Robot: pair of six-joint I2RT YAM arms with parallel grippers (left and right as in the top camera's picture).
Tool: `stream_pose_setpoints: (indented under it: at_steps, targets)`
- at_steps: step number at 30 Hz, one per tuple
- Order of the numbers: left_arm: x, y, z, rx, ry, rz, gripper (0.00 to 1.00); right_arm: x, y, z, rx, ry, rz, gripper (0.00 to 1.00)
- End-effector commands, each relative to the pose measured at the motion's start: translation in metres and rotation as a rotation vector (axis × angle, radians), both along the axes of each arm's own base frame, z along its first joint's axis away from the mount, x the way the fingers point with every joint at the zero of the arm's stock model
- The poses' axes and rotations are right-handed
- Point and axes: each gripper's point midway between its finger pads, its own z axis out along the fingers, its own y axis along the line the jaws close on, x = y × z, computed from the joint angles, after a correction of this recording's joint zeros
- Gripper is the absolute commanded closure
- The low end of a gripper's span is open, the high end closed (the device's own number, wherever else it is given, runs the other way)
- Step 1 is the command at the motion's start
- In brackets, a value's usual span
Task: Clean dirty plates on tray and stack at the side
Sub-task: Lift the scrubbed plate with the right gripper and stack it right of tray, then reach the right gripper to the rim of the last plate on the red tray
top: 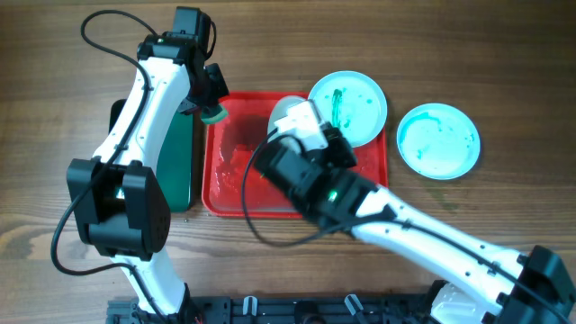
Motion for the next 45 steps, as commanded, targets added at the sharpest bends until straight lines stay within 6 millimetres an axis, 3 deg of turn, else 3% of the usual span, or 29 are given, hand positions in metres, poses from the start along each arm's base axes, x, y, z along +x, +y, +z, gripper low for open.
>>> stream_pose_setpoints:
  at_steps: [1,4,6,9,10,11,13,15,18,22,23,25,27,29,31,34,37,39,42,45]
  targets:
    - [0.002,-0.001,0.009,-0.005,-0.021,-0.016,0.96,-0.005,0.019,-0.037,0.442,0.329,-0.005,0.96]
    - [0.0,0.0,0.008,-0.003,-0.014,-0.016,0.96,0.005,0.003,-0.027,0.666,0.482,0.075,0.96]
    - [0.0,0.0,0.008,-0.003,-0.011,-0.016,0.96,0.018,-0.027,-0.019,0.768,0.495,0.026,0.96]
    - [0.0,0.0,0.008,-0.003,-0.011,-0.016,0.96,0.036,-0.162,-0.032,0.821,0.448,-0.374,0.96]
    - [0.0,0.0,0.008,-0.003,-0.011,-0.016,0.96,0.035,-0.192,-0.035,0.822,0.431,-0.463,0.96]
    - [0.0,0.0,0.008,-0.003,-0.012,-0.016,0.96,0.027,-0.237,-0.042,0.805,0.4,-0.607,0.96]
    - [0.0,0.0,0.008,-0.003,-0.011,-0.016,0.96,0.006,-0.294,-0.054,0.747,0.369,-0.804,0.96]
    - [0.0,0.0,0.008,-0.003,-0.012,-0.016,0.96,-0.012,-0.327,-0.068,0.734,0.356,-0.918,0.96]
    - [0.0,0.0,0.008,-0.003,-0.012,-0.016,0.96,-0.02,-0.35,-0.105,0.737,0.322,-0.992,0.96]
    - [0.002,-0.001,0.008,-0.004,-0.019,-0.016,0.96,-0.009,-0.346,-0.154,0.74,0.357,-0.976,0.95]
    - [0.002,-0.001,0.008,-0.004,-0.019,-0.016,0.96,-0.005,-0.344,-0.164,0.735,0.377,-0.969,0.88]
    - [0.002,-0.001,0.008,-0.004,-0.019,-0.016,0.96,-0.003,-0.336,-0.174,0.735,0.41,-0.951,0.84]
    - [0.002,-0.001,0.008,-0.004,-0.019,-0.016,0.96,0.011,-0.316,-0.162,0.76,0.433,-0.853,0.72]
    - [0.002,-0.001,0.008,-0.004,-0.019,-0.016,0.96,0.023,-0.306,-0.138,0.774,0.439,-0.81,0.71]
    - [0.002,-0.001,0.008,-0.004,-0.019,-0.016,0.96,0.049,-0.273,-0.099,0.798,0.434,-0.668,0.69]
    - [0.002,-0.001,0.008,-0.004,-0.018,-0.016,0.96,0.075,-0.216,-0.087,0.812,0.417,-0.531,0.61]
    - [0.002,-0.001,0.008,-0.003,-0.018,-0.016,0.96,0.088,-0.169,-0.105,0.805,0.445,-0.46,0.6]
    - [0.002,-0.001,0.008,-0.003,-0.018,-0.016,0.96,0.09,-0.139,-0.137,0.783,0.516,-0.434,0.61]
    - [0.002,-0.001,0.008,-0.003,-0.018,-0.016,0.96,0.084,-0.127,-0.172,0.754,0.597,-0.441,0.66]
    - [0.002,-0.001,0.008,-0.003,-0.018,-0.016,0.96,0.083,-0.124,-0.178,0.738,0.611,-0.423,0.72]
